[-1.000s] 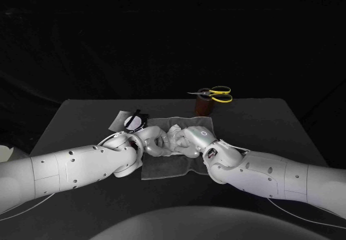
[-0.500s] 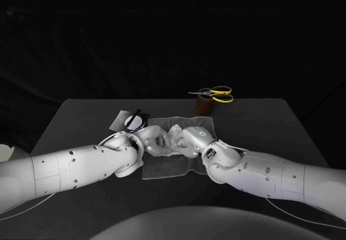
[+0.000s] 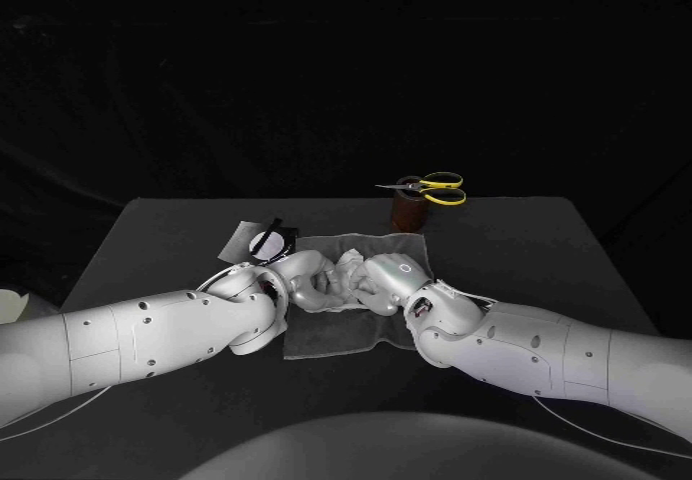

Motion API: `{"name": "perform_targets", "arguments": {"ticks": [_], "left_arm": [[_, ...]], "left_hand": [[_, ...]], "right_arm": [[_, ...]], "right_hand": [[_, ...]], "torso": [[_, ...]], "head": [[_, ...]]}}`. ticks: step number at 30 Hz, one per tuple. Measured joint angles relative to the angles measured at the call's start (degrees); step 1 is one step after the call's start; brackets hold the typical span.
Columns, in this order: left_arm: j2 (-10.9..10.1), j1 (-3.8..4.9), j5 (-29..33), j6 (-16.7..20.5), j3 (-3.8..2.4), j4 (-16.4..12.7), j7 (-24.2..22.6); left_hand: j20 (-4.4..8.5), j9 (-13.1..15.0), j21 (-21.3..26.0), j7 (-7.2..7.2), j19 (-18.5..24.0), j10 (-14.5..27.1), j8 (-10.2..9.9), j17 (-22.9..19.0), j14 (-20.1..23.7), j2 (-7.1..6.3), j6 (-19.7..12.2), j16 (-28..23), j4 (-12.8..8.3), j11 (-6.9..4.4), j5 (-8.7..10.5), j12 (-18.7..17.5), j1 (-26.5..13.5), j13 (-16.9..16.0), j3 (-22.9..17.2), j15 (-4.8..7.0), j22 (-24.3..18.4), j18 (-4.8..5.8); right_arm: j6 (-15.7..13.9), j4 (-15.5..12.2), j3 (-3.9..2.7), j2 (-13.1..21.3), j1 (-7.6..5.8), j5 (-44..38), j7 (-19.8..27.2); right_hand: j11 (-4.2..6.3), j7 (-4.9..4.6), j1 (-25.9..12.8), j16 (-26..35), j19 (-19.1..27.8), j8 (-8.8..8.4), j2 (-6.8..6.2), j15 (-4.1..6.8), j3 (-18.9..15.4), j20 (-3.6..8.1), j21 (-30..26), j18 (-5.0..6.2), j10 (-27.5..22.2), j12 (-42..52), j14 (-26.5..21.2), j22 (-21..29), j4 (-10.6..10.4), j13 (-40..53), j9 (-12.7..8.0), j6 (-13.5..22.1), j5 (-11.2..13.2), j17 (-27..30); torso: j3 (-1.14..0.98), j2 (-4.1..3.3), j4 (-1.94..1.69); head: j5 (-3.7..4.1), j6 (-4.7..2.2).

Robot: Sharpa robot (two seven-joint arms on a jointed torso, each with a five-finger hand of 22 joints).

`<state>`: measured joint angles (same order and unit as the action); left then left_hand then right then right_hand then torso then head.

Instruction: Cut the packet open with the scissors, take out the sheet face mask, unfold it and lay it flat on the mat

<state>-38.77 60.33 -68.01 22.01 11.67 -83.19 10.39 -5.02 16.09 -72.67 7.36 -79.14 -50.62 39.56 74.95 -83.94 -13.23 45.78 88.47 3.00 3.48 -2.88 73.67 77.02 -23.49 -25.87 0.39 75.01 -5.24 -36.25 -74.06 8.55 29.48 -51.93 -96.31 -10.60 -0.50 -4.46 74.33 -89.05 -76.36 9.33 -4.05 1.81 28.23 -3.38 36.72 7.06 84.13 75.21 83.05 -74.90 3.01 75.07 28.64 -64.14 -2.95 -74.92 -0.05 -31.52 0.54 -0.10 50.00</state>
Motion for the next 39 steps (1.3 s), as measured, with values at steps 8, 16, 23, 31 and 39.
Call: {"name": "perform_targets", "arguments": {"ticks": [8, 16, 23, 31, 39], "left_arm": [[0.0, 0.0, 0.17, 0.0, 0.0, -0.03, -0.14], [0.13, 0.0, 0.67, 0.19, 0.0, -0.01, -0.61], [0.94, 0.0, 1.5, 1.2, -0.05, 0.45, -1.46], [2.45, 0.0, 2.46, 2.36, -0.12, 1.61, -1.98], [3.32, 0.0, 3.51, 2.43, -0.17, 2.42, -1.81]], "left_hand": [[0.0, -0.06, 0.0, 0.0, 0.0, 0.0, -0.2, 0.0, 0.0, 0.23, 0.0, 0.0, 0.18, 0.0, 0.0, 0.0, 0.22, -0.2, -0.48, 0.0, -0.08, 0.0], [-0.23, -0.46, 0.4, 0.22, 0.25, 0.03, -1.0, 0.0, 0.0, 0.23, -0.22, -0.01, 0.32, 0.03, 0.0, 0.0, 0.22, 0.24, -1.11, 0.0, -0.11, 0.0], [-0.51, -1.07, 0.4, 0.92, 0.52, 0.67, -2.17, 0.0, 0.0, -1.34, -0.94, -0.01, 2.12, 0.23, 0.0, 0.17, -1.9, 0.26, 0.37, -0.43, -0.16, 0.0], [-0.51, -1.16, 0.4, 0.92, 0.52, 0.25, -2.37, 0.0, 0.0, -1.19, -0.93, -0.01, 3.81, 0.65, 0.0, 0.62, -3.07, -1.24, 2.07, -0.43, -0.15, 0.0], [-0.5, -1.33, -0.55, -0.03, 0.06, -2.99, -2.32, 0.0, 0.0, 2.08, 1.28, -0.02, 4.96, -0.25, 0.0, 1.51, -1.02, -4.99, 0.21, -0.43, -0.12, 0.0]], "right_arm": [[-0.95, 0.22, 0.01, 0.04, 0.02, -0.24, 0.8], [-2.67, 0.46, 0.01, -0.01, 0.02, -0.29, 1.54], [-4.41, -0.07, -0.03, 0.31, 0.02, 0.58, 2.02], [-5.31, -1.09, -0.1, 1.01, 0.01, 2.61, 2.22], [-5.31, -1.42, -0.12, 1.35, -0.01, 4.07, 2.21]], "right_hand": [[0.2, 0.38, -0.8, -0.58, -0.81, 0.9, 1.43, 0.05, 0.72, 0.39, 2.72, -0.1, -0.2, 2.56, -0.04, -0.02, -0.7, -0.2, 0.45, -0.34, 0.22, -0.02], [0.61, 0.48, -1.11, -0.76, -1.45, 1.56, 1.73, 0.27, 0.96, 0.62, 4.21, -0.44, -0.2, 3.64, -0.24, -0.05, -0.94, -0.18, 0.54, -0.67, 0.44, -0.04], [1.12, 0.57, -1.32, -0.76, -1.63, 1.56, 1.94, 0.48, 1.35, 0.8, 4.55, -0.47, -0.08, 4.84, -0.43, -0.04, -1.34, -0.13, 0.54, -0.79, 0.59, -0.04], [1.12, 0.58, -1.33, -0.75, -1.63, 1.56, 1.93, 0.5, 1.67, 0.8, 4.55, -0.5, -0.08, 4.53, -0.42, -0.01, -1.2, -0.12, 0.54, -0.83, 0.33, -0.01], [1.11, 0.58, -1.33, -0.58, -1.62, 1.56, 1.92, 0.78, 1.67, 0.8, 4.55, -0.52, -0.08, 4.51, -0.14, 0.0, -1.2, -0.13, 0.54, -0.85, 0.32, 0.01]], "torso": [[0.06, 0.01, -0.03], [0.09, 0.02, -0.05], [0.09, 0.02, -0.03], [0.02, 0.02, 0.07], [-0.05, -0.01, 0.1]], "head": [[-0.04, 0.0], [-0.07, 0.0], [-0.07, 0.0], [-0.18, 0.0], [-0.03, 0.0]]}}
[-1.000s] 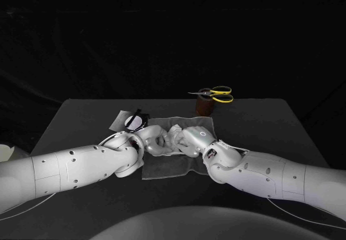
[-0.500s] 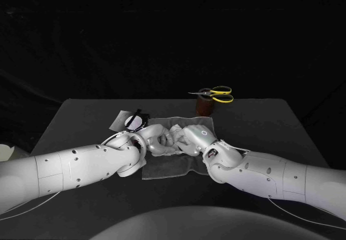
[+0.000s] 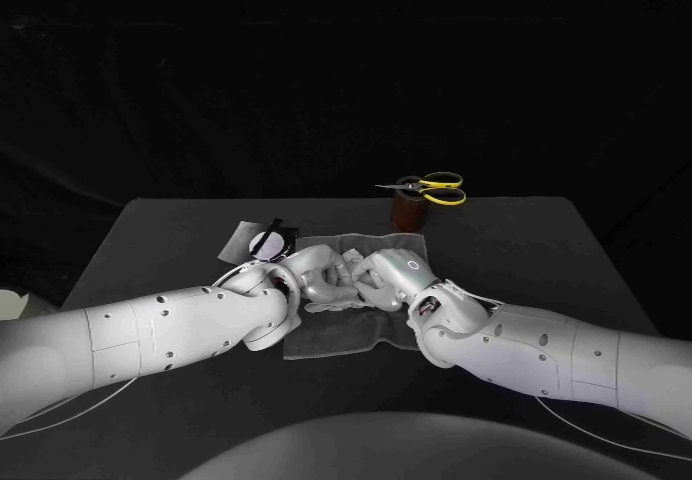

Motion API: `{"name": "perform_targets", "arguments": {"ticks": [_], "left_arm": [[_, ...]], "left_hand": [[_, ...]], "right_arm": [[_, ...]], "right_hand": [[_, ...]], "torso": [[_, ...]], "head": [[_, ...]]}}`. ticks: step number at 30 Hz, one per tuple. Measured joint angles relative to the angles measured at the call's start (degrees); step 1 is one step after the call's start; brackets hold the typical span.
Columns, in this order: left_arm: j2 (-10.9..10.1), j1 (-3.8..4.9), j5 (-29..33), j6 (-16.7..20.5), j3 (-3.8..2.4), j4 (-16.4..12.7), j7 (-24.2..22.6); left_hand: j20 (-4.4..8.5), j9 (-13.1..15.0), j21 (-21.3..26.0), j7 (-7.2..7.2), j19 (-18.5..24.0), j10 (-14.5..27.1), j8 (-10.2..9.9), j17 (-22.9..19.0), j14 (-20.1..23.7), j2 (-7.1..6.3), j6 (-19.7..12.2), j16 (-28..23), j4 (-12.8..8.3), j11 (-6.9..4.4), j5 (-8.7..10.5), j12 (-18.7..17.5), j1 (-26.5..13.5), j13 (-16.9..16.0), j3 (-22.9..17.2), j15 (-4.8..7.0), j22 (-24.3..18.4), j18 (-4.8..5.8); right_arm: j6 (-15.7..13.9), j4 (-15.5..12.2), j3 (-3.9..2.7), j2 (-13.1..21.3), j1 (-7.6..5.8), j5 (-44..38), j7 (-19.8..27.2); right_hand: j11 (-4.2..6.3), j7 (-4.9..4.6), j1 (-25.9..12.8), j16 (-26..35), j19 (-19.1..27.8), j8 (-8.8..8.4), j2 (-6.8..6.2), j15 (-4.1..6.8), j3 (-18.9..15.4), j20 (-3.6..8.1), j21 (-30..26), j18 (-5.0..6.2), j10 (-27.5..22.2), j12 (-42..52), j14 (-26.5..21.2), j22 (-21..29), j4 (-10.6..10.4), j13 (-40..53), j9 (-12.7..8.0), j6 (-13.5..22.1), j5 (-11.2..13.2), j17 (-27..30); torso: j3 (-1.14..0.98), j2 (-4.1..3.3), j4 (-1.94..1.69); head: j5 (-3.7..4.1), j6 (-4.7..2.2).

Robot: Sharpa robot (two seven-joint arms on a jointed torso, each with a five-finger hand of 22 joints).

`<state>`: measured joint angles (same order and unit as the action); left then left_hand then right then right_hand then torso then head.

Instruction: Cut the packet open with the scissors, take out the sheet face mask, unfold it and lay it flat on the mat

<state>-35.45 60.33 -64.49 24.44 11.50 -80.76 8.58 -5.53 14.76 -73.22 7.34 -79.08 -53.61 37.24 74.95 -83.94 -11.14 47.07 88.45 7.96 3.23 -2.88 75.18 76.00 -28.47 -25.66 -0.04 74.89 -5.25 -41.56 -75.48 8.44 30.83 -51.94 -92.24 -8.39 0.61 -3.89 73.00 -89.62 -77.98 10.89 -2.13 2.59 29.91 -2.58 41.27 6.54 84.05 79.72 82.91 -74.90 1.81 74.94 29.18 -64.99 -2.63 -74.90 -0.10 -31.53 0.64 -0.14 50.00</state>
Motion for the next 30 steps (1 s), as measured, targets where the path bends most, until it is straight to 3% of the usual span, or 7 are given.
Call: {"name": "perform_targets", "arguments": {"ticks": [3, 6, 15, 20, 22, 29, 30], "left_arm": [[0.11, 0.0, 0.41, -0.03, 0.0, 0.11, 0.23], [0.18, 0.0, 0.7, -0.08, 0.0, 0.17, 0.44], [0.26, 0.0, 1.19, -0.34, -0.01, 0.46, 1.54], [0.45, 0.0, 1.2, -0.6, -0.01, 0.56, 1.99], [0.59, 0.0, 1.19, -0.66, -0.01, 0.64, 2.11], [0.8, 0.0, 1.11, -0.46, -0.01, 0.99, 2.19], [0.8, -0.01, 1.11, -0.37, -0.01, 1.02, 2.18]], "left_hand": [[0.39, -0.01, -0.35, -0.53, -0.4, -1.02, 0.0, 0.0, -0.14, 2.63, 0.92, 0.0, -0.35, -0.66, 0.01, 0.01, 1.89, -1.58, -2.83, 0.42, 0.02, 0.0], [0.7, -0.05, -0.67, -0.79, -0.71, -1.44, -0.07, 0.0, -0.01, 3.55, 1.42, 0.02, -1.05, -0.87, 0.03, 0.01, 2.81, -2.24, -5.27, 0.65, 0.04, -0.01], [1.18, 0.49, -1.68, -0.61, -1.18, -3.37, 1.01, 0.0, -0.01, 3.39, 1.99, 0.23, -3.29, -0.76, 0.23, -0.3, 3.72, -4.47, -10.59, 0.65, 0.07, 0.0], [1.27, 0.94, -2.74, -0.31, -1.75, -5.03, 1.7, 0.0, -0.01, 2.66, 2.33, 0.47, -5.09, -0.7, 0.24, -0.31, 3.96, -6.49, -13.68, 0.65, 0.07, 0.05], [1.32, 1.28, -3.49, -0.4, -2.13, -6.69, 1.81, 0.0, -0.12, 1.77, 3.05, 0.69, -6.07, -0.72, 0.24, -0.36, 3.46, -8.5, -15.92, 0.76, 0.07, 0.9], [2.03, 2.63, -5.96, -1.24, -3.68, -12.61, 1.97, 0.0, 0.03, -0.36, 5.17, 1.34, -8.9, -1.62, 0.22, 1.18, 1.28, -16.34, -22.92, 1.51, 0.06, 0.96], [2.12, 2.97, -6.5, -1.42, -4.18, -13.5, 2.02, 0.0, -0.01, -0.55, 5.55, 1.35, -9.36, -1.75, 0.03, 1.54, 0.6, -17.77, -24.06, 1.69, 0.06, 1.45]], "right_arm": [[0.04, -0.01, 0.0, 0.04, 0.0, 0.3, 0.0], [0.07, -0.01, 0.0, 0.07, 0.0, 0.46, 0.0], [0.12, -0.18, 0.0, 0.26, -0.03, 0.77, 0.01], [0.12, -0.39, -0.01, 0.37, -0.03, 0.87, 0.04], [0.11, -0.49, -0.01, 0.41, -0.04, 0.9, 0.05], [0.13, -0.74, -0.03, 0.51, -0.04, 1.01, 0.11], [0.14, -0.75, -0.03, 0.52, -0.04, 1.02, 0.12]], "right_hand": [[0.0, -0.01, 0.0, -0.02, 0.0, 0.0, 0.0, 0.0, 0.01, 0.0, -0.24, -0.01, 0.0, -0.21, 0.0, -0.01, -0.02, 0.0, 0.0, -0.01, 0.0, 0.0], [0.0, -0.01, 0.0, -0.18, 0.0, 0.0, -0.01, 0.0, 0.15, 0.0, -0.38, -0.02, 0.0, -0.22, 0.0, -0.02, -0.15, -0.01, 0.0, -0.02, 0.01, 0.0], [-0.01, -0.03, -0.08, -0.18, 0.01, 0.0, -0.1, 0.0, 0.15, 0.0, -0.38, -0.08, -0.01, -0.23, 0.0, -0.05, -0.15, -0.04, 0.0, -0.04, 0.02, -0.02], [-0.01, -0.03, -0.08, -0.18, 0.01, 0.0, -0.1, 0.0, 0.15, -0.01, -0.39, -0.11, -0.01, -0.23, 0.0, -0.04, -0.15, -0.02, 0.0, -0.04, 0.12, -0.05], [-0.01, -0.03, -0.08, -0.17, 0.01, 0.0, -0.1, 0.0, 0.14, -0.01, -0.39, -0.11, -0.01, -0.23, 0.0, -0.04, -0.15, -0.01, 0.0, -0.04, 0.12, -0.06], [-0.02, -0.03, -0.08, -0.11, 0.02, 0.0, -0.11, 0.0, 0.3, -0.01, -0.39, 0.11, -0.01, -0.24, 0.0, -0.02, 0.01, 0.01, 0.0, -0.04, 0.15, -0.05], [-0.01, -0.03, -0.17, -0.06, 0.02, 0.0, -0.2, 0.0, 0.3, -0.01, -0.39, 0.26, -0.01, -0.24, 0.0, -0.01, 0.01, 0.01, 0.0, -0.04, 0.22, -0.06]], "torso": [[0.0, 0.0, -0.02], [0.0, 0.0, -0.03], [0.07, 0.0, -0.1], [0.11, -0.02, -0.13], [0.11, -0.02, -0.13], [0.11, -0.03, -0.1], [0.11, -0.03, -0.1]], "head": [[0.09, 0.0], [0.14, 0.0], [0.25, 0.0], [0.16, 0.0], [0.09, 0.0], [-0.03, 0.0], [-0.03, 0.0]]}}
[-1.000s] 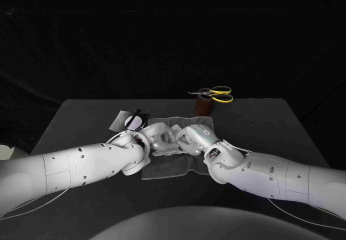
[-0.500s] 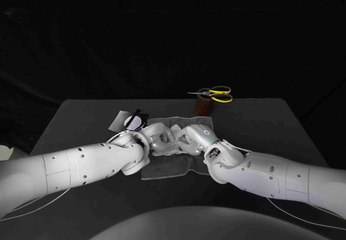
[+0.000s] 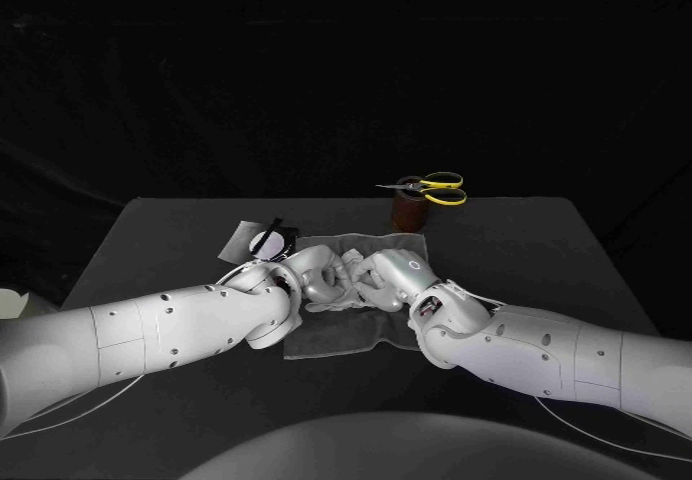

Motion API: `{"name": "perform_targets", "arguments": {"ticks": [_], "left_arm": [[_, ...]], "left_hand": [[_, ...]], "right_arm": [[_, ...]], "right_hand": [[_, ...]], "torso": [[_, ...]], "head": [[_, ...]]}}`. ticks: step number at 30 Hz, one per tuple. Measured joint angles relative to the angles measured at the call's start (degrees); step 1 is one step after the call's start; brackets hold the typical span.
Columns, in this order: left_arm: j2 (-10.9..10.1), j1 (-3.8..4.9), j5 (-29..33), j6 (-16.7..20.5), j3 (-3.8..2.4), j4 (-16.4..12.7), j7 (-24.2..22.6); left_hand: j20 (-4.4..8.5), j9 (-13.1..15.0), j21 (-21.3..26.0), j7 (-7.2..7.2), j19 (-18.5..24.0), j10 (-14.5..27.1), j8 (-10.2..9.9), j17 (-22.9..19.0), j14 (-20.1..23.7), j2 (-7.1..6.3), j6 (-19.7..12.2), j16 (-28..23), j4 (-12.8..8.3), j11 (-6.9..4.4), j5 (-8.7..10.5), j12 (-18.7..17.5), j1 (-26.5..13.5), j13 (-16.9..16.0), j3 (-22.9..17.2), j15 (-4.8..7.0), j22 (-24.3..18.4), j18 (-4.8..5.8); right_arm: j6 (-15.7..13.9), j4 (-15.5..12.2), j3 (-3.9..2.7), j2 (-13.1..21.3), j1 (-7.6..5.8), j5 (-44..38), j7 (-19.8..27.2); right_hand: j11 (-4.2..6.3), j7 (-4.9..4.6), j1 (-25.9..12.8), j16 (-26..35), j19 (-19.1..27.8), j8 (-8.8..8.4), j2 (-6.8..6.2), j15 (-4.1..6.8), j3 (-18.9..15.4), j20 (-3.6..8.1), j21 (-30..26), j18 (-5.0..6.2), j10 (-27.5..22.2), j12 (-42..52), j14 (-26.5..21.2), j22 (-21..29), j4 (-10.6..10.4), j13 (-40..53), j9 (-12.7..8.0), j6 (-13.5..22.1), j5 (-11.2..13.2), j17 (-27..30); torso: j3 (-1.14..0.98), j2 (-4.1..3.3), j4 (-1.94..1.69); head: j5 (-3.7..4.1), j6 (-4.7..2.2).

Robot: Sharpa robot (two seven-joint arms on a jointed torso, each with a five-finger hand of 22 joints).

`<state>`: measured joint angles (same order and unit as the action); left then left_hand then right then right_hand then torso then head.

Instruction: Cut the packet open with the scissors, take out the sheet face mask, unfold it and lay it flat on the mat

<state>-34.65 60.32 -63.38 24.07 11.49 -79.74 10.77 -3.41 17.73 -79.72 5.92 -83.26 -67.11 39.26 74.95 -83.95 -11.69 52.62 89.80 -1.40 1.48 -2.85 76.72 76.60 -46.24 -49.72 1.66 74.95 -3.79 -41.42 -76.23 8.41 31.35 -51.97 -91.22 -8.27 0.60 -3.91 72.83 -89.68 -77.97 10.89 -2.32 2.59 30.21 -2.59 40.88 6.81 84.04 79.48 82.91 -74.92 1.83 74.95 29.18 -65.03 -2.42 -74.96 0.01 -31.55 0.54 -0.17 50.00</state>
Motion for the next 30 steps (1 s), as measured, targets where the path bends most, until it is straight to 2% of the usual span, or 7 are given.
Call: {"name": "perform_targets", "arguments": {"ticks": [3, 8, 10, 15, 18, 24, 30], "left_arm": [[-0.03, -0.01, 0.03, 0.47, 0.0, 0.07, -0.11], [-0.2, -0.01, 0.72, 1.43, 0.0, 0.23, -0.41], [-0.41, -0.03, 1.43, 1.71, -0.13, 0.23, -0.53], [-0.82, -0.03, 3.79, 1.71, -0.39, 0.23, -0.81], [-1.1, -0.03, 5.12, 1.21, -0.47, 0.08, -0.88], [-1.47, -0.03, 6.92, -0.87, -0.49, -0.2, -0.91], [-1.38, -0.03, 7.78, -2.45, -0.5, -0.23, -0.94]], "left_hand": [[0.13, 1.11, -1.48, -0.4, -0.5, -1.98, 0.28, 0.0, -0.01, -0.75, 0.95, 0.0, -1.3, -0.27, -1.57, 0.4, -2.53, -2.93, -3.21, 0.4, -0.01, 0.33], [0.34, 2.8, -2.95, -0.95, -0.71, -4.1, 0.45, 0.0, -0.1, -1.71, 1.52, 0.0, -2.72, -0.91, -8.03, 0.57, -5.39, -5.65, -5.09, 0.91, -0.02, 0.33], [0.34, 3.24, -3.0, -1.02, -0.71, -4.3, 0.45, 0.0, -0.1, -1.92, 1.59, 0.0, -2.87, -0.96, -9.3, 0.67, -5.78, -5.98, -5.24, 0.91, -0.02, 0.33], [0.31, 3.71, -0.81, 0.08, -0.68, -0.14, -1.25, 0.0, -0.06, -1.26, -1.13, 0.0, -2.01, 0.06, -9.49, -2.25, -8.17, -0.37, -2.7, 0.83, -0.05, 0.32], [-0.41, 3.57, 0.37, 0.78, 0.05, 2.09, -2.68, 0.0, 0.01, -2.36, -2.34, 0.0, -0.98, 0.62, -9.55, -3.18, -9.98, 1.82, 0.83, 0.14, -0.04, 0.32], [-1.21, 2.59, 1.46, 1.23, 0.85, 3.61, -5.58, 0.0, 0.05, -4.26, -3.22, -0.01, 1.25, 1.35, -8.51, -3.22, -13.1, 2.41, 10.17, -0.47, -0.04, 0.32], [-1.22, 1.7, 1.46, 1.25, 0.86, 4.04, -7.58, 0.0, -0.01, -4.33, -3.38, -0.01, 2.58, 1.59, -6.79, -3.23, -13.09, 2.34, 17.88, -0.69, -0.03, 0.32]], "right_arm": [[0.07, 0.0, 0.0, 0.07, 0.0, 0.04, 0.03], [0.3, 0.0, 0.0, 0.25, 0.0, 0.13, 0.07], [0.4, 0.01, 0.0, 0.32, 0.0, 0.18, 0.08], [0.56, 0.03, 0.0, 0.37, 0.0, 0.3, 0.1], [0.64, 0.06, 0.0, 0.37, 0.0, 0.36, 0.1], [0.73, 0.15, -0.01, 0.33, -0.01, 0.43, 0.1], [0.75, 0.15, -0.01, 0.31, -0.01, 0.45, 0.1]], "right_hand": [[0.0, 0.02, -0.13, 0.07, 0.0, 0.0, -0.14, 0.0, 0.0, 0.0, 0.0, 0.15, 0.0, -0.01, 0.0, 0.02, 0.0, 0.0, 0.0, -0.02, 0.0, 0.0], [0.0, 0.04, -0.13, -0.12, 0.0, 0.0, -0.14, 0.0, 0.0, 0.0, 0.0, 0.16, 0.0, -0.01, 0.0, 0.01, 0.0, -0.02, 0.0, -0.01, 0.02, 0.01], [0.0, 0.05, -0.21, -0.12, 0.0, 0.0, -0.21, 0.0, 0.0, 0.0, 0.0, 0.16, 0.0, -0.01, 0.0, 0.01, 0.0, -0.04, 0.0, 0.0, 0.04, 0.02], [0.0, 0.13, -0.28, -0.12, 0.01, 0.01, -0.29, 0.0, -0.01, 0.0, 0.0, 0.15, 0.0, -0.01, 0.0, -0.01, 0.0, -0.05, 0.0, 0.03, -0.17, 0.06], [-0.01, 0.14, -0.29, -0.12, 0.01, 0.01, -0.29, 0.0, -0.01, 0.0, 0.0, 0.15, -0.01, -0.01, 0.0, -0.03, 0.01, -0.04, 0.0, 0.04, -0.17, 0.06], [-0.01, 0.16, -0.44, -0.12, 0.01, 0.37, -0.45, 0.0, 0.14, 0.0, 0.0, 0.15, -0.01, -0.11, 0.0, -0.03, -0.14, -0.02, 0.0, 0.06, -0.18, 0.05], [-0.01, 0.26, -0.56, -0.1, 0.01, 0.64, -0.57, 0.0, 0.15, 0.0, 0.0, 0.14, -0.01, -0.11, 0.0, -0.03, -0.15, 0.0, 0.0, 0.14, -0.17, 0.04]], "torso": [[0.0, 0.01, 0.0], [0.0, -0.01, 0.0], [0.0, -0.01, 0.01], [-0.01, 0.0, 0.0], [-0.01, 0.01, -0.02], [-0.01, 0.02, -0.03], [0.0, 0.02, -0.03]], "head": [[0.08, 0.0], [0.08, 0.0], [0.07, 0.0], [0.21, 0.0], [0.25, 0.0], [0.31, 0.0], [0.21, 0.0]]}}
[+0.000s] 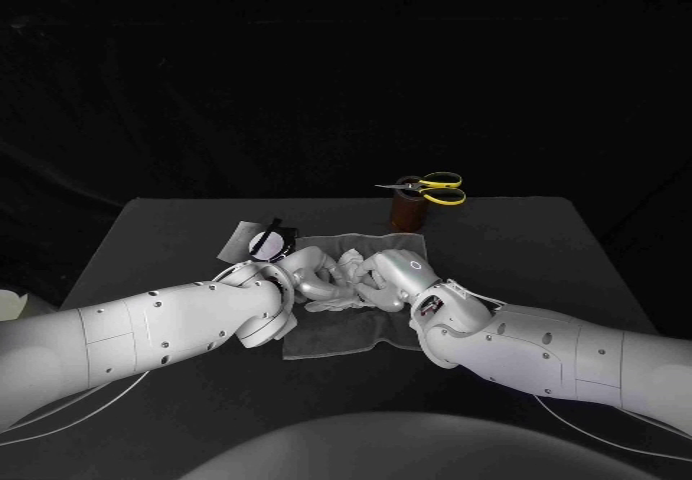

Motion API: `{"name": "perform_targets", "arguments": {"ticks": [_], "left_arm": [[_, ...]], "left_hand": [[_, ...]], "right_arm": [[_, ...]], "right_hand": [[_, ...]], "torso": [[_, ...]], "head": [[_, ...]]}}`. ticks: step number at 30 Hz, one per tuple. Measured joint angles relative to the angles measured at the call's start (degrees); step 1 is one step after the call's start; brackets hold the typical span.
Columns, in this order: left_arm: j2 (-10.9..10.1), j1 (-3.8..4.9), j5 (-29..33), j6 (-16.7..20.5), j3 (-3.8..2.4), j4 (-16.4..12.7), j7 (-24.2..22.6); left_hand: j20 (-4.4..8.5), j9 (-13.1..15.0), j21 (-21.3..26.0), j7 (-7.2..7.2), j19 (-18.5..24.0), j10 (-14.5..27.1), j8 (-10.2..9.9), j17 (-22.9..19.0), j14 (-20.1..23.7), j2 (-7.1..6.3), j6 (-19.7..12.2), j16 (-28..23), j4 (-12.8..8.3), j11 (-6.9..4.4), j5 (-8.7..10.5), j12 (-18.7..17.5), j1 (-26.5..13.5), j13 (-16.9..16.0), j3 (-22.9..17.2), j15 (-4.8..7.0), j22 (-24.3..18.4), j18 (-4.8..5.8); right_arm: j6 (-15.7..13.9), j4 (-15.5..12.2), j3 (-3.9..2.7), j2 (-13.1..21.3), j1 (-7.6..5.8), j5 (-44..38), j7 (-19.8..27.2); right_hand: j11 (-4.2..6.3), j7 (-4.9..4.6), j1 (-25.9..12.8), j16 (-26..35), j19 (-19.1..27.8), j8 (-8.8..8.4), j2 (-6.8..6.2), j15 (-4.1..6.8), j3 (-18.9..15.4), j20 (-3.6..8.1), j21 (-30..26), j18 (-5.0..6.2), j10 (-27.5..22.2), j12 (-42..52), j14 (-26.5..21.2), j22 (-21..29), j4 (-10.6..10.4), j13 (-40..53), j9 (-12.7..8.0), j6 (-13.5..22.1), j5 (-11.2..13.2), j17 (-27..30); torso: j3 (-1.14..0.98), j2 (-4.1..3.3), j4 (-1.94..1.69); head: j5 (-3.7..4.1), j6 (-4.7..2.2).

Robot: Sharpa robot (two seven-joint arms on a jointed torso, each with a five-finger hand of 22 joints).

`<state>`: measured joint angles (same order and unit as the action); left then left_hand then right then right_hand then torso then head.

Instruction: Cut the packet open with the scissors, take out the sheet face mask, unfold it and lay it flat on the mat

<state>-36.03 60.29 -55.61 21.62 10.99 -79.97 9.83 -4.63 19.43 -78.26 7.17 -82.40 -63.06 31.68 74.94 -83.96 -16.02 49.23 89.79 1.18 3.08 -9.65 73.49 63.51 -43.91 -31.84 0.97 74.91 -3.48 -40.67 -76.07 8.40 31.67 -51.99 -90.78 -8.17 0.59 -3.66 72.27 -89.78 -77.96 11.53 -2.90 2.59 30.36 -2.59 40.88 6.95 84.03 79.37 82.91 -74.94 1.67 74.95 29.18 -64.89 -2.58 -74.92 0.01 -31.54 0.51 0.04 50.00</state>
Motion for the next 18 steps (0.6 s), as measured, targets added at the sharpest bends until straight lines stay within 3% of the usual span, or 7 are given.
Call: {"name": "perform_targets", "arguments": {"ticks": [3, 4, 13, 18], "left_arm": [[0.2, 0.0, 0.24, -0.44, 0.0, 0.13, -0.14], [0.26, 0.0, 0.27, -0.51, 0.0, 0.17, -0.21], [1.21, 0.0, -0.09, -0.39, 0.0, 0.79, -1.03], [1.48, 0.0, -0.65, -0.14, 0.01, 1.22, -1.22]], "left_hand": [[0.0, -0.56, 0.26, 0.03, 0.0, 0.0, -1.0, 0.0, 0.0, 0.55, 0.03, 0.0, 0.42, 0.0, 5.53, -0.33, 2.23, -0.27, 3.98, 0.0, 0.01, 0.0], [0.0, -0.67, 0.26, 0.22, 0.0, 0.0, -1.1, 0.0, 0.0, 0.54, 0.22, 0.0, 0.58, 0.0, 6.35, -0.33, 2.79, -0.37, 5.18, 0.0, 0.01, 0.0], [0.0, -0.92, 0.27, 0.29, 0.0, -0.01, -1.49, 0.0, 0.01, 1.5, 0.76, -0.01, 0.87, 0.0, 6.58, -0.33, 5.77, -1.49, 8.68, 0.01, 0.04, -0.01], [0.0, -0.94, 0.27, 0.06, 0.0, -0.64, -1.49, 0.0, 0.01, 3.01, 1.61, -0.04, 1.04, -0.24, 6.58, -0.26, 8.09, -2.47, 8.84, 0.01, 0.04, 0.0]], "right_arm": [[0.0, 0.0, 0.0, -0.04, 0.0, 0.0, 0.0], [0.0, 0.0, 0.0, -0.05, 0.0, 0.0, 0.0], [-0.01, -0.07, 0.0, -0.16, 0.0, 0.0, 0.01], [-0.02, -0.07, -0.02, -0.15, -0.01, 0.0, 0.01]], "right_hand": [[0.0, 0.02, 0.0, 0.11, 0.0, 0.0, 0.0, 0.0, 0.0, 0.0, 0.0, -0.02, 0.0, 0.0, 0.0, 0.01, 0.0, 0.0, 0.0, 0.02, 0.02, 0.0], [0.0, 0.04, 0.01, 0.13, 0.0, 0.01, 0.01, 0.0, 0.0, 0.0, 0.0, -0.03, 0.0, 0.0, 0.0, 0.01, 0.0, 0.0, 0.0, 0.04, 0.02, 0.0], [0.0, -0.02, 0.17, -0.02, 0.0, 0.01, 0.16, 0.0, 0.16, 0.0, 0.0, -0.3, 0.0, 0.0, 0.0, 0.04, 0.16, -0.03, 0.0, -0.02, 0.07, -0.04], [0.0, -0.02, 0.17, -0.02, 0.0, 0.01, 0.16, 0.0, 0.16, 0.0, 0.0, -0.32, 0.0, 0.0, 0.0, 0.03, 0.16, -0.05, 0.0, -0.02, 0.08, -0.04]], "torso": [[0.0, 0.0, 0.0], [0.0, 0.0, 0.0], [0.0, -0.02, 0.04], [-0.01, -0.02, 0.07]], "head": [[-0.07, 0.0], [-0.08, 0.0], [-0.16, 0.0], [-0.16, 0.0]]}}
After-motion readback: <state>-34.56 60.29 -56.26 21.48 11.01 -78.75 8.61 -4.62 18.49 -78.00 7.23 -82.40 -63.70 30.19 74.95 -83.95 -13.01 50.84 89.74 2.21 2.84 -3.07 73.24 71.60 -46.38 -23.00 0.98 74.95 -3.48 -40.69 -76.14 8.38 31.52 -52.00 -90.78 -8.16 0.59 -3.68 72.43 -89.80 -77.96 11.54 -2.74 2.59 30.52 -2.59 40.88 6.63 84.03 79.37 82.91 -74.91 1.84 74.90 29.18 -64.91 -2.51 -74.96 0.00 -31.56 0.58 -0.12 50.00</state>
